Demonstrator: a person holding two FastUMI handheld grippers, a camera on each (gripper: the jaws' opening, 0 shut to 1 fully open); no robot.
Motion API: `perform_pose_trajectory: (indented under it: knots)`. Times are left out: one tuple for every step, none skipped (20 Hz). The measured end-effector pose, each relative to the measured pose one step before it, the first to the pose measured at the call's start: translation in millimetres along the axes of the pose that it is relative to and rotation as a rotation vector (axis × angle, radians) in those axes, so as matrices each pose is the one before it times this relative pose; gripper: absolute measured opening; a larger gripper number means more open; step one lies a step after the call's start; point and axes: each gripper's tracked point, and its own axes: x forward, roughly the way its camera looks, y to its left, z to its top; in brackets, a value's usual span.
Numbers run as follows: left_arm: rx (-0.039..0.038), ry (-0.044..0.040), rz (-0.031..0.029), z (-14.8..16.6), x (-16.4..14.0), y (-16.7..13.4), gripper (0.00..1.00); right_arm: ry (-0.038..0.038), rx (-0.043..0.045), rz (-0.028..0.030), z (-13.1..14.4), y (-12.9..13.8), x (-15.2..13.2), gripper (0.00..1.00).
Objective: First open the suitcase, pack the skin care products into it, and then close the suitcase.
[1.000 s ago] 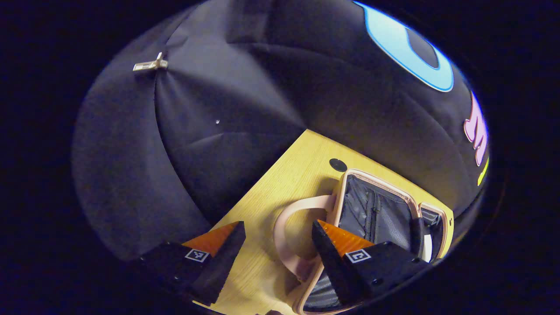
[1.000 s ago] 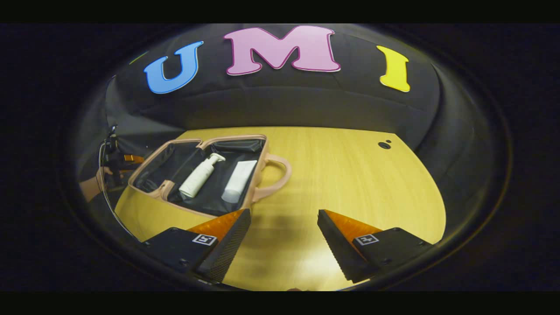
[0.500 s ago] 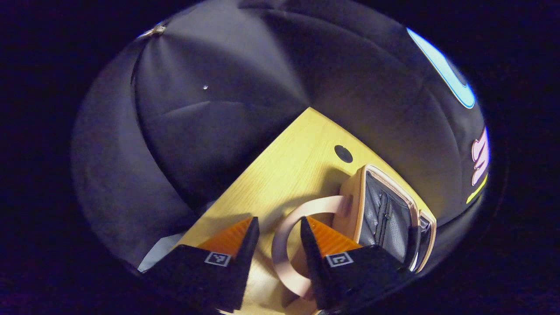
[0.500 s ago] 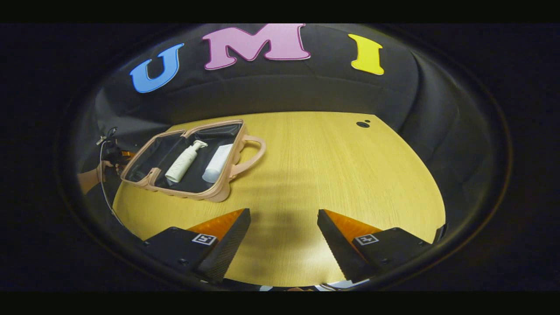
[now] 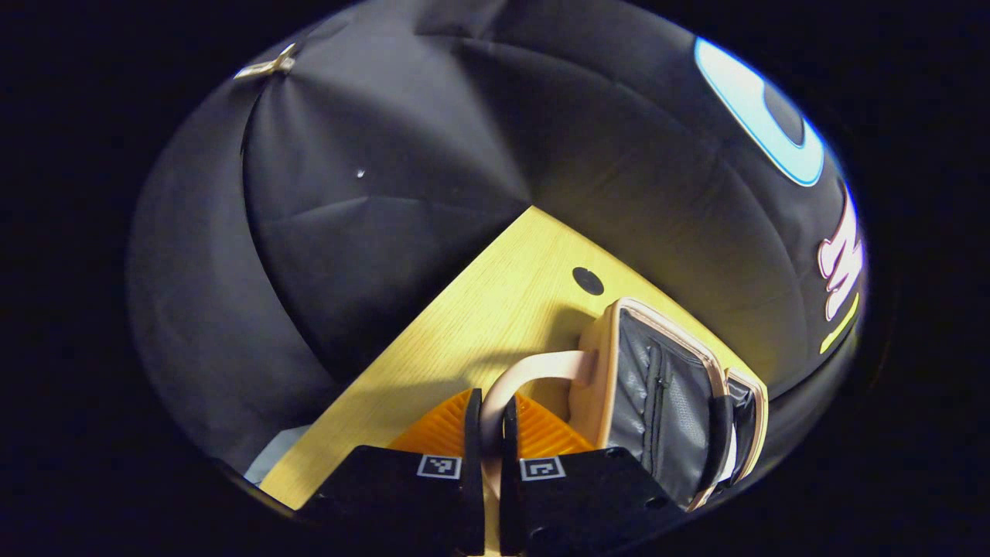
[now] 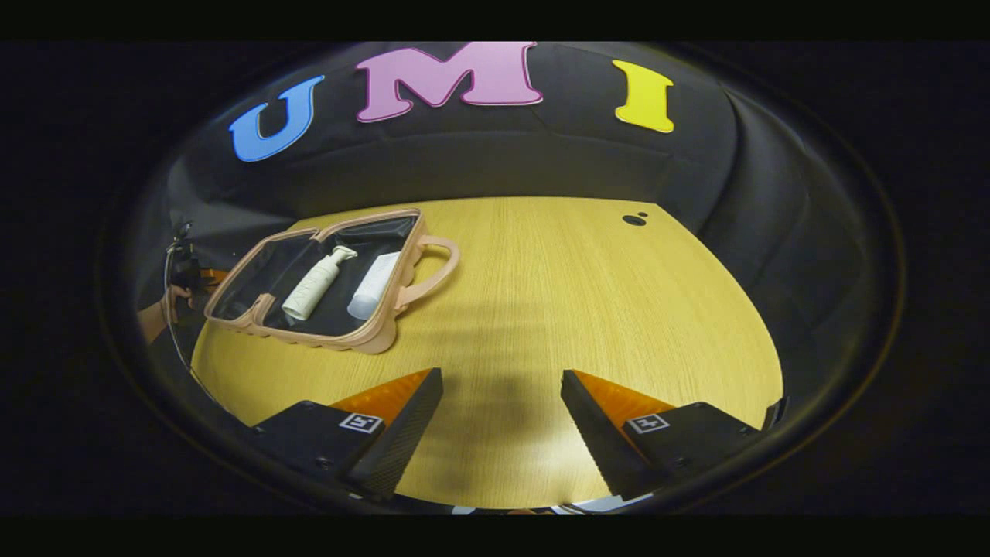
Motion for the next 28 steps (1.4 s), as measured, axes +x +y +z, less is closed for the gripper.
perform_pose_trajectory:
  knots:
    - [0.04818,-0.02681,0.00137,9.81,-12.57,-8.04,0.11,-0.00138,0.00012,0.00284,1.54,1.10,-0.11,0.98]
    - [0.03119,-0.03819,-0.01186,13.15,-11.87,-6.05,0.10,-0.00331,-0.00307,0.00452,1.88,1.05,-0.05,0.98]
    - [0.02175,-0.03815,-0.01966,14.33,-16.54,-7.27,0.07,-0.00520,-0.00403,-0.00165,1.87,1.36,0.70,0.89]
    - [0.00301,-0.03899,-0.02588,15.85,-16.41,-9.47,0.07,-0.01331,-0.00469,-0.00741,3.21,-2.06,-0.11,0.98]
    - [-0.00358,-0.03586,-0.03003,19.44,-21.33,-10.07,0.06,-0.01109,0.00121,-0.00256,4.10,-0.49,-0.06,0.98]
    - [0.00504,-0.03435,-0.03947,24.06,-22.62,-16.90,0.06,-0.00579,0.00819,0.00581,2.27,2.03,-2.50,0.98]
    - [0.01438,-0.03578,-0.04060,21.62,-23.25,-20.97,0.06,-0.00599,0.01060,0.00779,3.66,0.90,-1.16,0.98]
    - [0.01518,-0.01560,-0.04550,13.48,-14.00,-25.43,0.06,-0.00470,0.00900,0.00525,3.02,-0.32,-0.56,0.98]
    - [0.01241,-0.01187,-0.03468,10.13,-9.97,-29.90,0.06,-0.00622,0.00663,0.00265,4.32,-1.80,-0.40,0.98]
    - [0.00782,-0.00425,-0.04901,6.22,-6.54,-32.20,0.06,-0.00873,0.00765,0.00002,5.52,-4.13,-3.50,0.98]
    - [0.00455,-0.00601,-0.05037,5.72,-5.89,-30.28,0.06,-0.01619,0.00825,-0.00056,6.82,-4.95,-2.68,0.98]
    - [-0.00449,-0.01119,-0.05314,2.89,1.75,-34.04,0.06,-0.01963,0.00728,-0.00597,6.19,-6.12,-0.23,0.98]
    - [-0.01429,-0.00891,-0.04060,0.22,0.96,-32.20,0.06,-0.02175,0.00254,-0.01439,7.09,-8.03,1.19,0.98]
    - [-0.01851,0.00350,-0.04377,-4.85,6.02,-30.17,0.06,-0.01674,0.00335,-0.01328,5.32,-8.78,-0.21,0.98]
    - [-0.01114,0.00215,-0.03467,-11.60,8.03,-27.44,0.06,-0.01260,0.00989,-0.00226,4.89,-4.62,1.56,0.98]
    - [-0.00722,0.00869,-0.02698,-13.41,8.10,-20.60,0.07,-0.00358,0.01175,0.00504,3.11,-2.63,1.23,0.98]
    - [-0.01088,0.00995,-0.01628,-15.09,11.85,-19.98,0.06,-0.00237,0.01189,0.00809,3.22,-2.25,2.06,0.98]
    - [-0.01775,0.01059,-0.01108,-14.57,12.04,-17.48,0.06,-0.00140,0.00704,0.00722,2.28,-4.72,1.11,0.98]
    - [-0.01337,0.01601,-0.00867,-18.40,16.32,-15.95,0.06,-0.00363,0.00304,0.00378,2.52,-5.69,1.18,0.98]
    - [-0.00904,0.01514,-0.00818,-19.03,13.79,-11.69,0.06,-0.00312,-0.00119,0.00296,0.49,-4.99,0.36,0.98]
    - [-0.00729,0.02277,-0.00129,-26.40,14.07,-4.32,0.06,-0.00336,-0.01173,0.00002,1.51,-5.68,0.21,0.98]
    - [0.00304,0.02621,0.00005,-23.37,16.20,-7.14,0.06,-0.00501,-0.02602,-0.00616,0.63,-9.97,-1.69,0.98]
    - [0.00679,0.02956,0.00963,-24.97,18.15,-2.90,0.06,-0.00980,-0.02627,-0.00962,3.24,-9.64,-1.28,0.98]
    - [0.02526,0.03028,0.01632,-23.47,17.07,-0.58,0.06,-0.00828,-0.01500,-0.00404,1.23,-5.76,-2.28,0.98]
    - [0.02569,0.03679,0.02189,-23.80,16.07,0.26,0.06,-0.00189,0.00122,0.00163,0.15,-4.19,-1.91,0.98]
    - [0.02546,0.04645,0.01771,-24.18,11.48,0.99,0.07,-0.00002,0.01193,0.00671,-0.60,-2.55,-5.39,0.97]
    - [0.02025,0.05038,0.02012,-19.24,12.37,-1.92,0.07,-0.00168,0.01312,0.00160,-0.58,-2.27,-3.69,0.98]
    - [0.02330,0.03715,0.00223,-15.37,7.26,-5.49,0.07,-0.00638,0.00925,-0.00583,-0.68,-4.43,-4.29,0.98]
